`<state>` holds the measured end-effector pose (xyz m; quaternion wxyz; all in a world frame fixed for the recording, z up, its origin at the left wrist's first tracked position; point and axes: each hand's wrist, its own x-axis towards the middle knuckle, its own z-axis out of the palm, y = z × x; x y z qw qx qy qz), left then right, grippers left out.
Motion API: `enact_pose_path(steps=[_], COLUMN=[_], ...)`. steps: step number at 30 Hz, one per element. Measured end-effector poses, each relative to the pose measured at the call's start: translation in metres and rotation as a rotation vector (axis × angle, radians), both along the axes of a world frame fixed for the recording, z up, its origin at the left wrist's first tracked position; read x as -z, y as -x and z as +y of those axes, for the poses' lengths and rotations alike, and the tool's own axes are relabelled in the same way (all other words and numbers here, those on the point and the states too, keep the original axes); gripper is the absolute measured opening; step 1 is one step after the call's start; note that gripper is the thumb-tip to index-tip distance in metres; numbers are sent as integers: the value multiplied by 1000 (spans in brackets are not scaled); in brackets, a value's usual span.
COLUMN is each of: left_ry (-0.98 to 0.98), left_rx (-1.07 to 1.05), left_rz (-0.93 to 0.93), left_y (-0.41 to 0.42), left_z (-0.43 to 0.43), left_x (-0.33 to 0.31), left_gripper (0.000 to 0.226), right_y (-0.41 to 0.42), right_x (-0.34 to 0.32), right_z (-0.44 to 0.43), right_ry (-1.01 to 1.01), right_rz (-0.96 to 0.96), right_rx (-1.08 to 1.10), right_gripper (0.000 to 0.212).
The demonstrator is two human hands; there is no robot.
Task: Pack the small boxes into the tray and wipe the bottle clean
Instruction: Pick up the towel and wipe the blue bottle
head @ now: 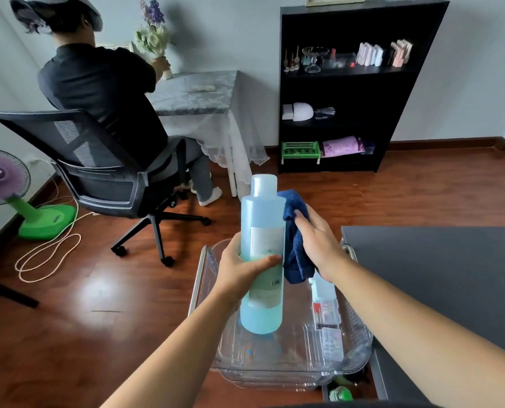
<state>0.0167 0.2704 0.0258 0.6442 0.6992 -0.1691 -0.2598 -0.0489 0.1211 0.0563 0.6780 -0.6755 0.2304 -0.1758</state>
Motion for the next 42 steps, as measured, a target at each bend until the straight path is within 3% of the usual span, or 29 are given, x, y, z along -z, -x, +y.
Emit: enact_pose_path(steps=[5, 8, 15, 20, 33, 38, 42], left_ry=[-179, -299, -426, -433, -443, -559, -710], left_rx=[-22, 7, 49, 62, 141, 151, 165], left_rz=[-93, -127, -87, -121, -141, -290, -482], left_y=[-6, -6, -7, -11, -20, -24, -27], left_z=[-12, -29, -62, -75, -68, -29, 13], left_x=[13, 30, 81, 102, 105, 97, 90], left_gripper=[81, 78, 84, 93, 97, 105, 89], right_y=[21, 31, 51, 55, 60, 62, 61], right_x=[24, 44, 93, 117, 122, 113, 114], right_z=[-14, -21, -13, -13, 2, 21, 40], right_ry=[-1, 8, 3, 21, -6, 8, -28], right_rz=[132, 204, 365, 465, 493, 448, 446], right_rx=[158, 251, 278, 240, 127, 43, -52], right_gripper=[28, 21, 31, 34, 36, 34, 34])
